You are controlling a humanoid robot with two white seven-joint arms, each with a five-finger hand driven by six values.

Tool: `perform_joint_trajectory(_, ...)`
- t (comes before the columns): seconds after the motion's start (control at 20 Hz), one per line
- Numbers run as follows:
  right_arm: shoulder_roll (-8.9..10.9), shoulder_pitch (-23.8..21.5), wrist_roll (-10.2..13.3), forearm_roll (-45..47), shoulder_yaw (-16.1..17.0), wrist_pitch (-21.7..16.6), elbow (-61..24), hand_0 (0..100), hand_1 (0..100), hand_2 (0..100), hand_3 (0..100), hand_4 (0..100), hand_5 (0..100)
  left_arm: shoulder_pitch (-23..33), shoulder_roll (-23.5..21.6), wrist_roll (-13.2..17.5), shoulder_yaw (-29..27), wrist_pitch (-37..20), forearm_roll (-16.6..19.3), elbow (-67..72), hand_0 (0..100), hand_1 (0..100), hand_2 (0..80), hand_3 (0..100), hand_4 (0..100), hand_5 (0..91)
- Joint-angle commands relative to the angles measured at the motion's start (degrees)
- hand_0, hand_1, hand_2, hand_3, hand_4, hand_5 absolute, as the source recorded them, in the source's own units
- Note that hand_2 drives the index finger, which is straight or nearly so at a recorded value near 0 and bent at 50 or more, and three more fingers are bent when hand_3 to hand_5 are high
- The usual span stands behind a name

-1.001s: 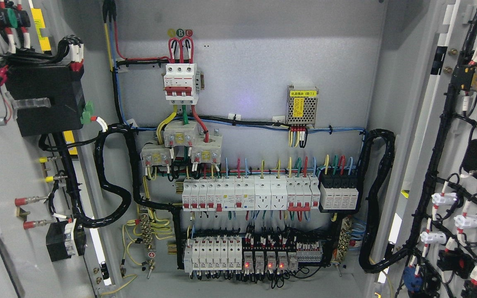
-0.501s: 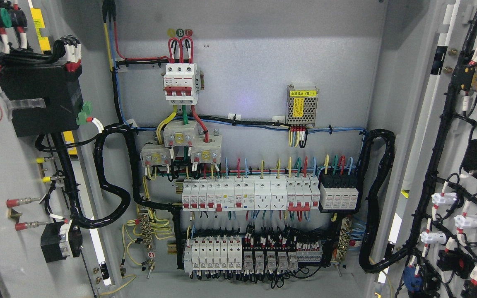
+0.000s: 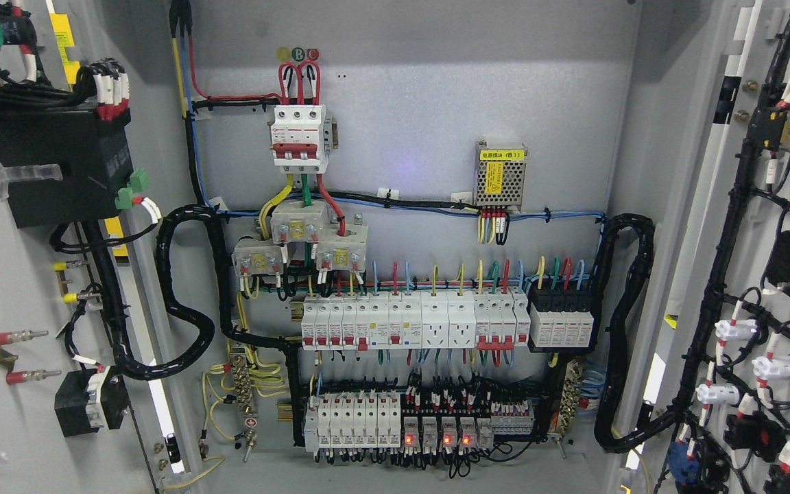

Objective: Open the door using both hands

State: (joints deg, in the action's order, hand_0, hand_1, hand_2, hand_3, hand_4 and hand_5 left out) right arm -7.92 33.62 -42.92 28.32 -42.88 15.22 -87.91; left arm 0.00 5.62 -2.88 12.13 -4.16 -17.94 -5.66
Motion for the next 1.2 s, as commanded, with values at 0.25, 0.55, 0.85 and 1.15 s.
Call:
perform_joint_trajectory(0.25,-0.52,2.0,0.0,0.1,-3.5,0.5,1.9,22,0,0,0,0,0,1.4,0.0,-0.2,0.0,0.0,0.0,-0.1,0,0,0.0,2,0,0.0)
perform_joint_trajectory(0.55,-0.61,2.6,-0.1,0.2,-4.6,0.5,1.9,22,0,0,0,0,0,1.4,0.0,-0.2,0.1,-0.1,0.0,-0.5,0,0,0.0,2,0,0.0)
perform_joint_trajectory(0.85,-0.35,0.9,0.0,0.1,-0.6,1.0,1.9,22,0,0,0,0,0,1.4,-0.1,-0.2,0.1,-0.1,0.0,-0.3,0,0,0.0,2,0,0.0)
perform_joint_trajectory(1.15,5.62,-3.9,0.0,-0.3,7.6,1.1,1.4,22,0,0,0,0,0,1.6,-0.2,-0.2,0.1,-0.1,-0.1,-0.6,0,0,0.0,2,0,0.0)
